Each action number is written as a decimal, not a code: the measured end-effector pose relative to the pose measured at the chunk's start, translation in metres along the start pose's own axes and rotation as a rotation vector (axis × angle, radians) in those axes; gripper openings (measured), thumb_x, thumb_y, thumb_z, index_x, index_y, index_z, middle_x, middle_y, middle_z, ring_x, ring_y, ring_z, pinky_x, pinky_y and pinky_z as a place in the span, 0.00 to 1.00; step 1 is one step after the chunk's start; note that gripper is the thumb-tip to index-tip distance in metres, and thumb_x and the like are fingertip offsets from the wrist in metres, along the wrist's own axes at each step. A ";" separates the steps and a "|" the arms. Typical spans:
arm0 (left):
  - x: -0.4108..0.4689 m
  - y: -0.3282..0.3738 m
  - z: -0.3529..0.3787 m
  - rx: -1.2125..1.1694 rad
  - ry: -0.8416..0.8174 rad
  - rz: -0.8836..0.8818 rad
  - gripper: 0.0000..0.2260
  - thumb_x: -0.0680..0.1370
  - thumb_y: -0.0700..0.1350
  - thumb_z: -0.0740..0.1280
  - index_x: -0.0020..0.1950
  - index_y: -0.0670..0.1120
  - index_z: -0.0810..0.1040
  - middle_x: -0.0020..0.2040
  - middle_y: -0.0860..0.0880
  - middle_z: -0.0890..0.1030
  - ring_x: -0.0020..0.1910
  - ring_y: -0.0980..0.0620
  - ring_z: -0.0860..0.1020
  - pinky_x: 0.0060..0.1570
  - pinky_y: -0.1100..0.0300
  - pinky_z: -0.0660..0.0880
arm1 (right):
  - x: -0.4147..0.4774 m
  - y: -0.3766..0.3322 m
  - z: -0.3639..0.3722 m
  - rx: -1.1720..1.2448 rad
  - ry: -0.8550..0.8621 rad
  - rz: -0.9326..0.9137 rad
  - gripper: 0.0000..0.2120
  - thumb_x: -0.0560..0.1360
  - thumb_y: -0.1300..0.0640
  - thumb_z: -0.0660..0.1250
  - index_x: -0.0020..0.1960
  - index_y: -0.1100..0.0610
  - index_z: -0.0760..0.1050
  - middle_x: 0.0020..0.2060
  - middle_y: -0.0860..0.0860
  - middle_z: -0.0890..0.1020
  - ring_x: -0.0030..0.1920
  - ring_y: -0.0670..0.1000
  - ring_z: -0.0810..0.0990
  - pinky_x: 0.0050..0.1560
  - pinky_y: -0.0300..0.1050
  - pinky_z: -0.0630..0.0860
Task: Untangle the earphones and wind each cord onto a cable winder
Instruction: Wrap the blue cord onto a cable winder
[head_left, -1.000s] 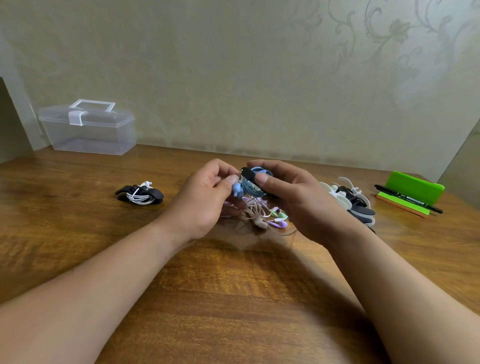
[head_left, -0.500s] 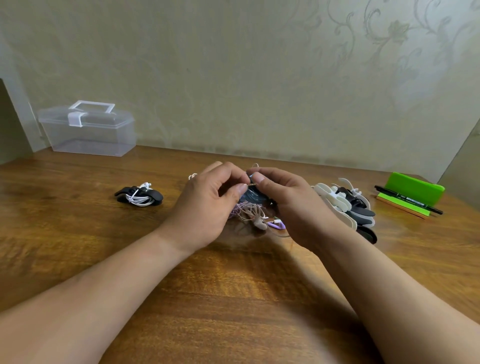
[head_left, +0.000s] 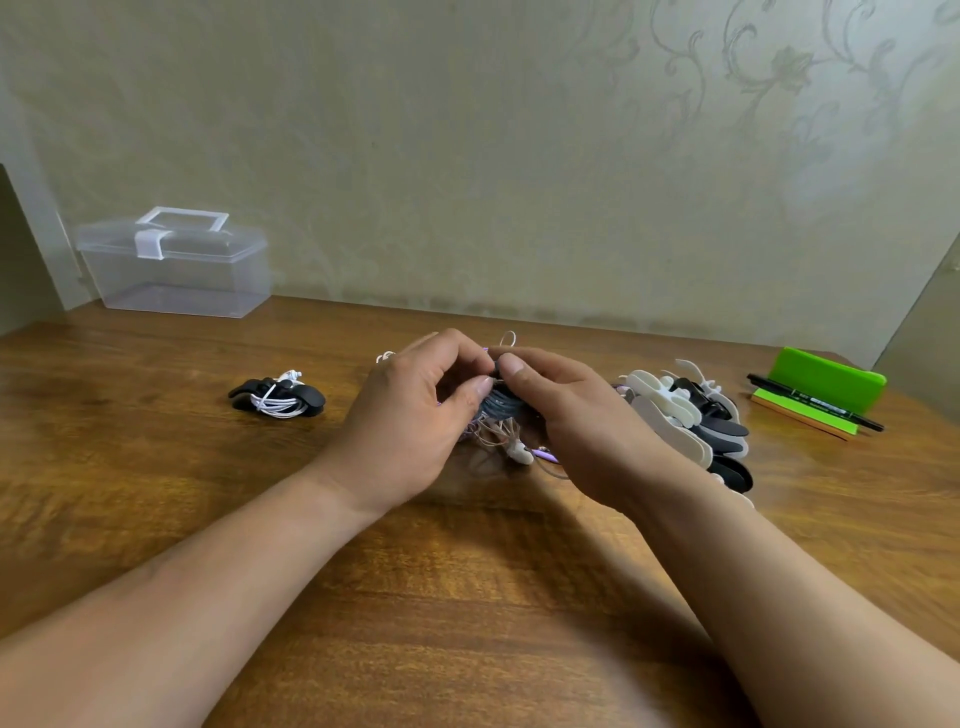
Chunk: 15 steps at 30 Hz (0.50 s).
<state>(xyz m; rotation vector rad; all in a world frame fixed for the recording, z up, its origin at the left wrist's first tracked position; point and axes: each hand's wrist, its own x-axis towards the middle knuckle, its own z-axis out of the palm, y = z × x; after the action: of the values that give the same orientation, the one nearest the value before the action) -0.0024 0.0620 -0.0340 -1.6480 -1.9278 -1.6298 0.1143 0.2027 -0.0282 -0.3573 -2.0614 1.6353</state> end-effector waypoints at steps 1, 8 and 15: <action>0.000 -0.001 -0.001 0.006 -0.010 0.006 0.04 0.81 0.40 0.71 0.52 0.50 0.81 0.48 0.56 0.81 0.50 0.56 0.80 0.46 0.67 0.74 | 0.001 0.001 -0.002 -0.004 -0.015 -0.003 0.18 0.82 0.48 0.64 0.68 0.54 0.80 0.58 0.57 0.86 0.63 0.65 0.82 0.68 0.72 0.73; 0.001 0.007 -0.008 0.070 0.037 0.113 0.04 0.81 0.39 0.71 0.54 0.47 0.81 0.48 0.55 0.82 0.49 0.55 0.81 0.46 0.66 0.76 | -0.001 -0.006 -0.014 -0.201 -0.092 -0.083 0.24 0.82 0.46 0.69 0.75 0.53 0.75 0.59 0.51 0.85 0.52 0.42 0.83 0.48 0.36 0.76; 0.004 -0.003 -0.007 -0.189 0.028 -0.156 0.08 0.79 0.41 0.73 0.53 0.53 0.80 0.44 0.55 0.82 0.44 0.59 0.81 0.38 0.62 0.78 | -0.008 -0.014 -0.017 -0.258 -0.101 -0.173 0.15 0.81 0.56 0.73 0.63 0.49 0.72 0.48 0.57 0.85 0.43 0.53 0.84 0.45 0.53 0.82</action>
<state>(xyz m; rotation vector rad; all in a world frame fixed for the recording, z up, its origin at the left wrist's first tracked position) -0.0096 0.0600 -0.0305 -1.5617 -1.9879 -1.9377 0.1314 0.2099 -0.0133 -0.1778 -2.3160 1.3145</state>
